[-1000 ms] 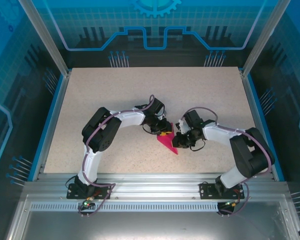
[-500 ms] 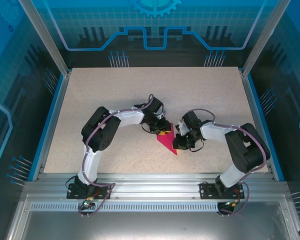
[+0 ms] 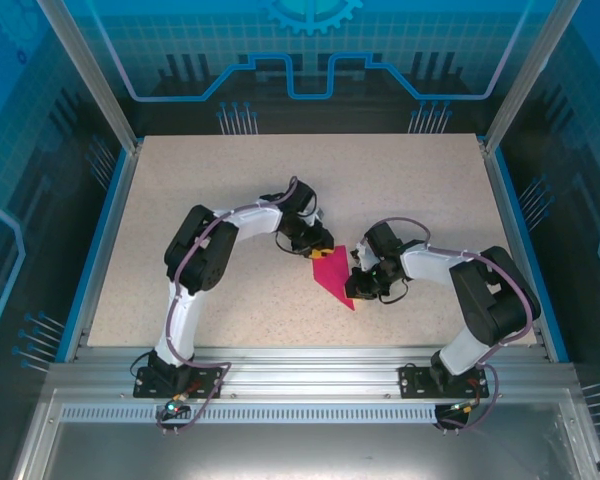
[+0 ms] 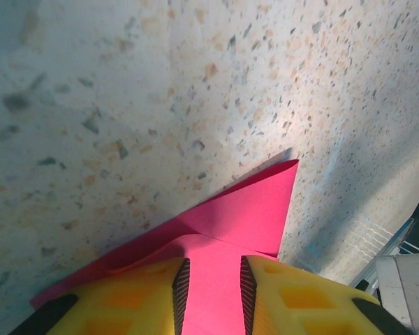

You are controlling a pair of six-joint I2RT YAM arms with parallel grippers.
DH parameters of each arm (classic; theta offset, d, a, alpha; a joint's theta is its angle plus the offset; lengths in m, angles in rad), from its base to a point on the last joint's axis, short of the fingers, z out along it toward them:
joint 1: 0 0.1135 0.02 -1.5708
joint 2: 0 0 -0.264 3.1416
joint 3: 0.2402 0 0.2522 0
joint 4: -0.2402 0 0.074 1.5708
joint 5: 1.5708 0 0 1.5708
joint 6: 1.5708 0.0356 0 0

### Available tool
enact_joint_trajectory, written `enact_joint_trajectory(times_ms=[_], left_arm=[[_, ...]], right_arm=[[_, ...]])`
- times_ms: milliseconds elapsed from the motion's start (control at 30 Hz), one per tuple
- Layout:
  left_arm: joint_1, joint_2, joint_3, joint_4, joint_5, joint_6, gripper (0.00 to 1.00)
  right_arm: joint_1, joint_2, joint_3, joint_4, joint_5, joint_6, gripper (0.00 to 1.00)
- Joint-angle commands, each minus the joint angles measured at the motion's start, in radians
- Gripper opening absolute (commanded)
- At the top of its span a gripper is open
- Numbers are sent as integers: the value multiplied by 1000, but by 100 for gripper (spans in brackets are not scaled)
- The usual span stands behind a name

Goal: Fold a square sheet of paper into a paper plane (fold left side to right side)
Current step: Fourth fold the wing at the center of the table.

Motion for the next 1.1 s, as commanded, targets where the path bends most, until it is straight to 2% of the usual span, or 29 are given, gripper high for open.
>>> enact_joint_trajectory(times_ms=[0, 167, 367, 500, 633, 867, 1067], left_arm=[[94, 42, 28, -11, -128, 64, 33], [123, -1, 61, -42, -115, 100, 34], [115, -178, -31, -22, -115, 101, 35], [52, -292, -137, -7, -116, 85, 34], [-47, -354, -259, 101, -76, -18, 30], [-181, -306, -329, 222, -60, -157, 29], [-214, -245, -331, 281, -39, -207, 29]], right_arm=[[25, 50, -61, -119, 114, -6, 10], [25, 44, -62, -110, 120, 1, 10], [25, 23, -66, -93, 137, 9, 9], [26, 21, -66, -92, 146, 13, 9], [29, 21, -64, -89, 154, 16, 9], [36, 26, -60, -90, 158, 16, 8], [41, 29, -57, -93, 160, 15, 8]])
